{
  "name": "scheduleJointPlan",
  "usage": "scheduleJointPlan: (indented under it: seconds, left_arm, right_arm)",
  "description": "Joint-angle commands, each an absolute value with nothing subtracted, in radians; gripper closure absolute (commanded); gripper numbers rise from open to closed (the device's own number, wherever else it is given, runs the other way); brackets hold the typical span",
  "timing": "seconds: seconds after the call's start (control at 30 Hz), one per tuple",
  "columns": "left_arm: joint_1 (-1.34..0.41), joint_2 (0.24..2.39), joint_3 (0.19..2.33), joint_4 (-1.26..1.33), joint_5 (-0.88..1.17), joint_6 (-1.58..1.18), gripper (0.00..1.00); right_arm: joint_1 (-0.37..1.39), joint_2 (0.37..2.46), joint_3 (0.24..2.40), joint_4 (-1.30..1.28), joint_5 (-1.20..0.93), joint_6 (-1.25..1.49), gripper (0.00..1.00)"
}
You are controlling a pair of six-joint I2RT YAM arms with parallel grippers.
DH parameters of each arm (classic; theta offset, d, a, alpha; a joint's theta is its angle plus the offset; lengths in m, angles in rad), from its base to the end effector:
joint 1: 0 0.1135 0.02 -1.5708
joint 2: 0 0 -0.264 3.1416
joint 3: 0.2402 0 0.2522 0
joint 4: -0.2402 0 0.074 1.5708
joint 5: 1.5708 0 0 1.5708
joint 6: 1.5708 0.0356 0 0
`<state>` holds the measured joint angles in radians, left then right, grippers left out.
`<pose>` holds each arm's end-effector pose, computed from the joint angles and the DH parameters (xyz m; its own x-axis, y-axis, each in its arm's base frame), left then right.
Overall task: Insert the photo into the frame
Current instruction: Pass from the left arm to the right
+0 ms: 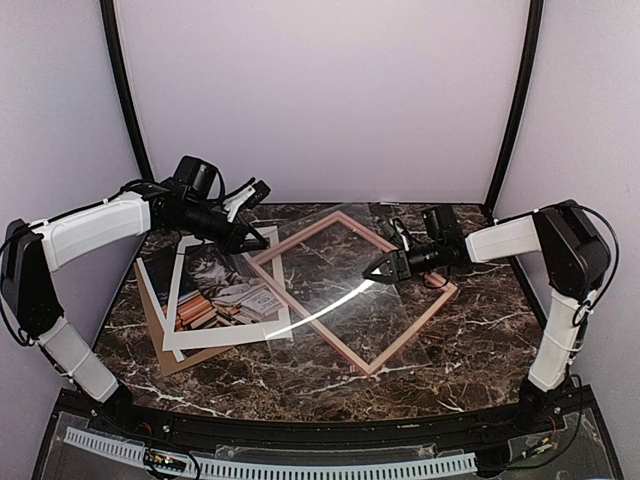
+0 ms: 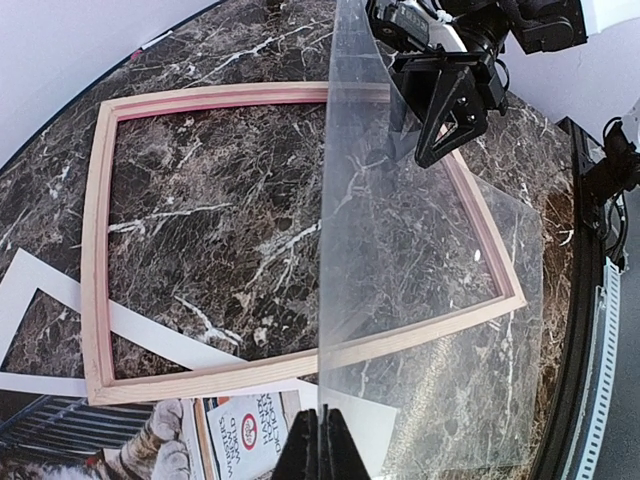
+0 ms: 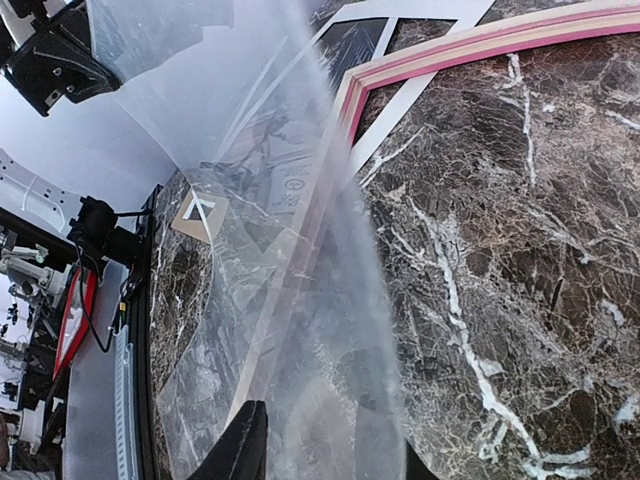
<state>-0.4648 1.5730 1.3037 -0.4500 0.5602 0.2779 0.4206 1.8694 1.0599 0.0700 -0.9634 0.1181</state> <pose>0.3053 -0.1743 0.3015 -0.3642 0.4426 -0.8195 0.8703 0.4749 -0.1303 0.3347 0.1817 0.1663 -0.7036 -0.2410 -0.6685 -0.7089 0.3038 0.6366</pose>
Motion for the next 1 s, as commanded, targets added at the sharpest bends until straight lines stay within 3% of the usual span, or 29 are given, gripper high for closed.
scheduleJointPlan:
  seconds: [0.0, 0.33, 0.5, 0.63, 0.77, 0.97]
  left_arm:
    - [-0.449, 1.566, 1.296, -0.42, 0.597, 0.251, 1.0]
    - [-0.426, 1.593, 1.305, -0.422, 0.616, 0.212, 1.0]
    - [-0.413, 1.606, 1.31, -0.425, 0.618, 0.187, 1.0]
    - [-0.408, 1.609, 1.308, -0.411, 0.619, 0.166, 1.0]
    - [-0.406, 1.588, 1.293, -0.352, 0.59, 0.119, 0.85]
    - [-0.397, 1.524, 1.207, -0.216, 0.512, 0.015, 0.41]
  right_arm:
    - [0.417, 1.838, 1.057, 0.135, -1.001, 0.143, 0.7]
    - [0.41, 1.838, 1.037, 0.166, -1.023, 0.167, 0.8]
    - [0.396, 1.83, 1.016, 0.211, -1.036, 0.199, 0.98]
    - [0.382, 1.805, 1.003, 0.243, -1.038, 0.239, 1.0]
    - [0.372, 1.769, 1.007, 0.249, -1.049, 0.268, 1.0]
    - [0.351, 1.698, 1.027, 0.216, -1.047, 0.31, 1.0]
